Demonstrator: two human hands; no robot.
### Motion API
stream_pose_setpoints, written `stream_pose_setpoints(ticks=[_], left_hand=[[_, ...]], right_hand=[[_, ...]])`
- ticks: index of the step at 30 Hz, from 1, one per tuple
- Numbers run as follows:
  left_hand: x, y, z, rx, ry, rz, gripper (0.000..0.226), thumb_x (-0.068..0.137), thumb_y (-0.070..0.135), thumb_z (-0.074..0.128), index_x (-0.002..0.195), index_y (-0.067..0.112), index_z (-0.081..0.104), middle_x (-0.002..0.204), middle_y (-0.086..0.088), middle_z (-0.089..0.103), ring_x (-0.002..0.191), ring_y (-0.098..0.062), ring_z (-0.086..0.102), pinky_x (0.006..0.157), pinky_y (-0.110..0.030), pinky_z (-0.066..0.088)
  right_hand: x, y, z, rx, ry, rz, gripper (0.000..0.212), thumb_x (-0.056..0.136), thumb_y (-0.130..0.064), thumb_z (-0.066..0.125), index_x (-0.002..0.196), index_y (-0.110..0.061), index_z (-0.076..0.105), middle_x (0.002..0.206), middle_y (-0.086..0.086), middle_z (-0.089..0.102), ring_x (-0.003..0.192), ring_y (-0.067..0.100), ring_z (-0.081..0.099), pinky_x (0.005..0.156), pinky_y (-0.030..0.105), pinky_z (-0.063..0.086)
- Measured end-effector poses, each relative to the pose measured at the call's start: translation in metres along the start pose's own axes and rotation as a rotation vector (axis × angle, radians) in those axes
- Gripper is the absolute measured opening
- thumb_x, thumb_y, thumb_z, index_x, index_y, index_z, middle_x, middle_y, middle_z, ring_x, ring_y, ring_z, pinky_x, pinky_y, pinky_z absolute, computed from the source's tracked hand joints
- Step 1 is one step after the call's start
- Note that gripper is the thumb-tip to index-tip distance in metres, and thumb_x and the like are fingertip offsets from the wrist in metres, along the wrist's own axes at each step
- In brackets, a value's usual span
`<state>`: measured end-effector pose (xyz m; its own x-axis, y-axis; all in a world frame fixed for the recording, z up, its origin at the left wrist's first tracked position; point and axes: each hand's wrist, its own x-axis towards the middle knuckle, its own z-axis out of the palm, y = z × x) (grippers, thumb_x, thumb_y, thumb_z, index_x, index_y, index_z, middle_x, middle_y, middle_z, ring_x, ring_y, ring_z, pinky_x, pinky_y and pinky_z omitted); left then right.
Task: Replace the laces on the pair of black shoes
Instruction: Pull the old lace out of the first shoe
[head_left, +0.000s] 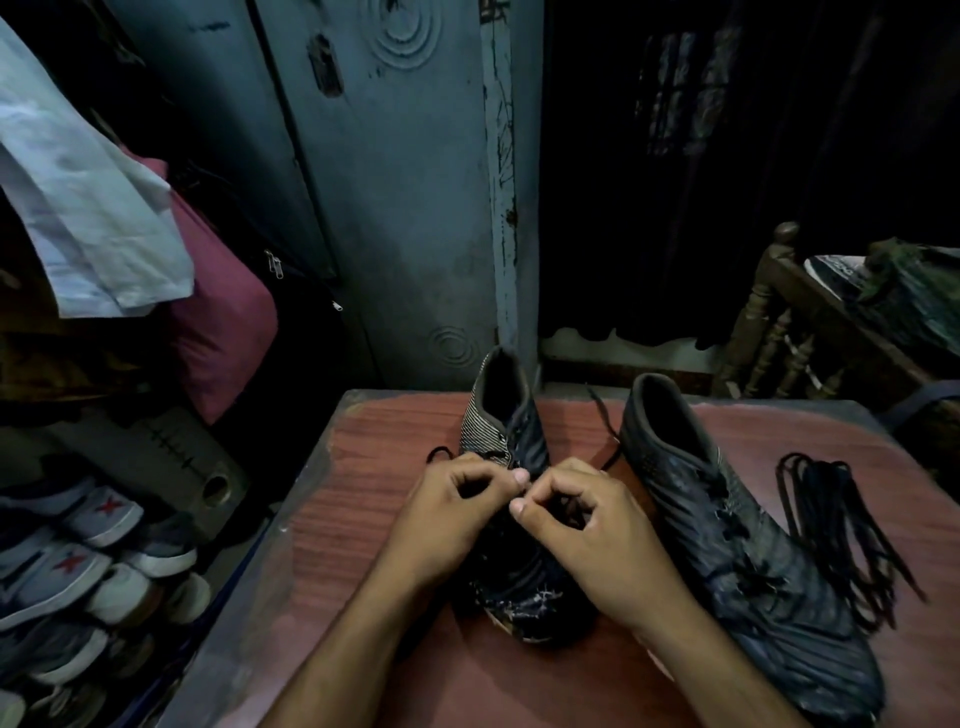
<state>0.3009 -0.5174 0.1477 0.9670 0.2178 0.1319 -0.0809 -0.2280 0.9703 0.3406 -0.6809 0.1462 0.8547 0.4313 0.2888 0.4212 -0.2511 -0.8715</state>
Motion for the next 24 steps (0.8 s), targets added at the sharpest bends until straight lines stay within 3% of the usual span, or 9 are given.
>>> stream_pose_setpoints(ticks=[5,9,14,16,18,21,24], left_hand=[[-0.001,0.006,-0.002,-0.199,-0.075,-0.001,0.011,0.085,0.016,0.078,0.075,0.013,0.078,0.083,-0.001,0.070,0.080,-0.010,0.064,0.075,-0.024,0.049],[-0.008,0.012,-0.005,-0.223,-0.255,0.019,0.011,0.086,0.013,0.073,0.076,0.009,0.075,0.081,0.000,0.065,0.078,-0.011,0.062,0.073,-0.022,0.047],[-0.008,0.010,-0.010,-0.115,-0.319,0.018,0.008,0.084,0.018,0.076,0.077,0.015,0.078,0.079,0.002,0.062,0.076,-0.011,0.057,0.070,-0.023,0.044],[-0.008,0.013,-0.010,-0.117,-0.291,0.007,0.014,0.085,0.020,0.073,0.074,0.014,0.077,0.073,0.006,0.061,0.071,-0.005,0.056,0.067,-0.018,0.043],[-0.007,0.014,-0.006,-0.123,-0.157,0.008,0.024,0.087,0.027,0.068,0.070,0.013,0.076,0.069,0.011,0.063,0.069,0.000,0.057,0.068,-0.014,0.042],[-0.001,0.006,0.000,-0.052,0.020,0.012,0.029,0.083,0.047,0.069,0.073,0.022,0.080,0.078,0.008,0.069,0.077,-0.001,0.062,0.075,-0.023,0.045],[-0.002,0.002,0.004,0.033,-0.006,0.016,0.021,0.082,0.045,0.073,0.076,0.026,0.080,0.082,0.008,0.067,0.082,-0.004,0.064,0.079,-0.029,0.048]], right_hand=[[0.000,0.000,0.001,0.069,0.047,0.023,0.042,0.084,-0.065,0.062,0.069,-0.026,0.072,0.080,-0.007,0.065,0.083,0.009,0.065,0.079,0.028,0.048],[0.001,0.001,0.000,0.103,0.073,0.081,0.031,0.096,-0.039,0.066,0.070,-0.022,0.071,0.076,-0.005,0.067,0.075,0.007,0.064,0.074,0.028,0.046],[0.002,0.004,0.002,0.083,0.074,0.113,0.017,0.090,-0.027,0.075,0.073,-0.025,0.074,0.082,-0.007,0.071,0.081,0.007,0.067,0.081,0.036,0.053],[0.002,0.004,0.002,0.093,0.076,0.123,0.015,0.088,-0.024,0.077,0.074,-0.024,0.074,0.082,-0.007,0.072,0.081,0.008,0.068,0.082,0.038,0.054],[0.002,0.003,0.000,0.118,0.063,0.123,0.013,0.086,-0.029,0.076,0.074,-0.024,0.072,0.079,-0.008,0.072,0.077,0.007,0.067,0.078,0.035,0.053],[0.002,-0.001,-0.003,0.127,0.029,0.104,0.016,0.084,-0.031,0.072,0.071,-0.024,0.067,0.069,-0.014,0.065,0.068,0.002,0.058,0.069,0.028,0.044],[0.001,-0.001,-0.004,0.092,0.009,0.082,0.023,0.087,-0.024,0.073,0.067,-0.024,0.061,0.065,-0.014,0.059,0.064,0.002,0.053,0.066,0.027,0.039]])
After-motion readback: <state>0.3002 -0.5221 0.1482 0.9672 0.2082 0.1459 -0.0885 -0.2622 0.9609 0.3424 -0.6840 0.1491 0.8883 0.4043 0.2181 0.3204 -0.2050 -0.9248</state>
